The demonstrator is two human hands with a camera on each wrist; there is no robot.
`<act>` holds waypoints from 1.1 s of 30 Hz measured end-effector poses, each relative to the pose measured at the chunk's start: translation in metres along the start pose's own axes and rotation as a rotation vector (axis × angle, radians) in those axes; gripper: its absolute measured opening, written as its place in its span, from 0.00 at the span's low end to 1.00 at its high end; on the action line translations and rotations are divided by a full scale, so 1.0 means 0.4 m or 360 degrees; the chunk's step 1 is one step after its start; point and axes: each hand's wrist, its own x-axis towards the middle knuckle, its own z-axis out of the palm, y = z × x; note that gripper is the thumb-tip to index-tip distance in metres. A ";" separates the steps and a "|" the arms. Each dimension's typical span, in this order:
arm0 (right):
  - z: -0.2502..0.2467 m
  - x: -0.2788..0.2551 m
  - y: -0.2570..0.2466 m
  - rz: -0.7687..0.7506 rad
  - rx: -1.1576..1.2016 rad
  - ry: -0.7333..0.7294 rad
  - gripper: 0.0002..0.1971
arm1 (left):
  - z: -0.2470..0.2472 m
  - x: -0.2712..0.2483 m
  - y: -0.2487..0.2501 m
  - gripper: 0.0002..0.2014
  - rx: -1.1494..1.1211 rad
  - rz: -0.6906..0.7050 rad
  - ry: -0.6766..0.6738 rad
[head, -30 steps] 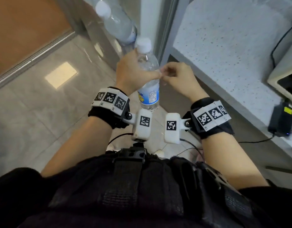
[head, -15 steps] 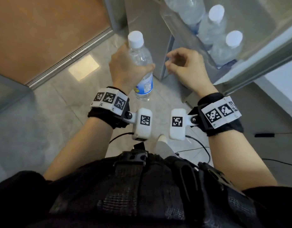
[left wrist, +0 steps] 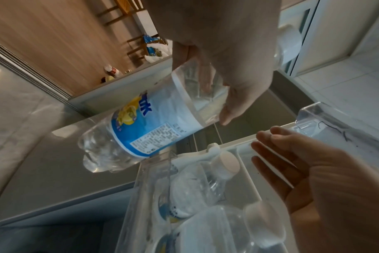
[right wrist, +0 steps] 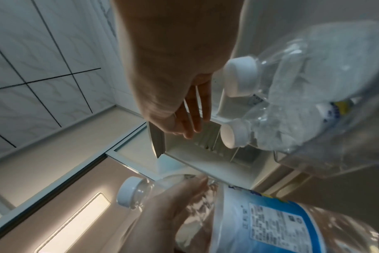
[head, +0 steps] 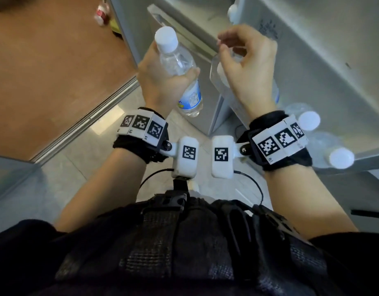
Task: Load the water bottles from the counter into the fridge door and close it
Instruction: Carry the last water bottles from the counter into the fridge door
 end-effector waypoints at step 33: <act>0.041 0.105 0.009 0.1176 -0.0933 0.0223 0.07 | 0.248 0.285 0.000 0.33 -0.0867 0.0546 -0.0824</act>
